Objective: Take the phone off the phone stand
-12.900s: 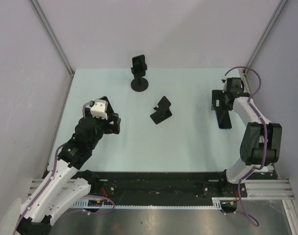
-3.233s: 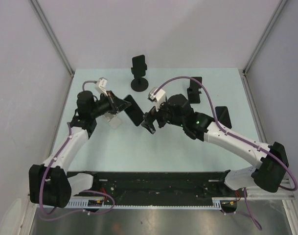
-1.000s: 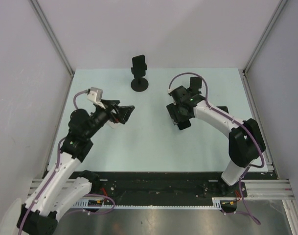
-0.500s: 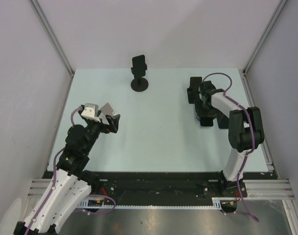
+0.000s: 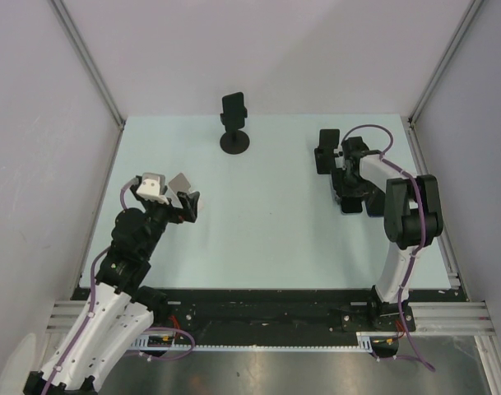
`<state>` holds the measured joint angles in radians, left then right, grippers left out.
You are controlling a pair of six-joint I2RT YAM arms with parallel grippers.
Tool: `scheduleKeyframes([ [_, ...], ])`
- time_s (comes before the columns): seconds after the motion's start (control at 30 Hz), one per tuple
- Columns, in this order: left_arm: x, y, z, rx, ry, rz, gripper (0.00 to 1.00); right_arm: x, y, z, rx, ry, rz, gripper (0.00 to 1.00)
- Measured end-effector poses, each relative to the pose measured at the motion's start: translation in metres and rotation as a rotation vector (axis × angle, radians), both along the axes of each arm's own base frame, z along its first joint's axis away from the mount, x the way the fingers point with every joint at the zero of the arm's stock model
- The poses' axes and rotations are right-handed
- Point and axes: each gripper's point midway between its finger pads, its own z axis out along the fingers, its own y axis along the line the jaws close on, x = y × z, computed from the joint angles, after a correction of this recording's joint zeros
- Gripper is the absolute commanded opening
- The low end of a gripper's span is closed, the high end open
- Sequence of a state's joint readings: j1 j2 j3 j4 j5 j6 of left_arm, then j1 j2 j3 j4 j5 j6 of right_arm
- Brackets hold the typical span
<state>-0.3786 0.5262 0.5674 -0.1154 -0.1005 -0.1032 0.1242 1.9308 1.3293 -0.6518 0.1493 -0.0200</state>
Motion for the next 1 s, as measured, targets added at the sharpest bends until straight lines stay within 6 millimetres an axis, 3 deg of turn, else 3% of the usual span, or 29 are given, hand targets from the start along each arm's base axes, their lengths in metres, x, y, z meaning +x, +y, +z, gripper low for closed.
scheduleKeyframes([
  [0.17,0.001,0.001,-0.001,0.001,0.004,0.004,1.0,0.001,-0.001,0.0,0.007,0.002,-0.002,0.51],
  [0.4,0.001,0.002,-0.001,0.001,0.004,0.008,1.0,0.001,-0.002,0.0,0.006,0.003,-0.003,0.52],
  [0.53,0.001,0.002,-0.001,0.001,0.003,0.009,1.0,0.0,-0.003,0.0,0.004,0.005,-0.006,0.61],
  [0.8,0.001,0.002,0.0,0.0,0.001,0.009,1.0,-0.003,-0.009,0.001,-0.011,0.01,-0.019,0.71],
  [1.0,-0.001,0.003,0.002,-0.004,-0.009,0.008,1.0,-0.004,-0.011,0.001,-0.013,0.011,-0.017,0.72],
])
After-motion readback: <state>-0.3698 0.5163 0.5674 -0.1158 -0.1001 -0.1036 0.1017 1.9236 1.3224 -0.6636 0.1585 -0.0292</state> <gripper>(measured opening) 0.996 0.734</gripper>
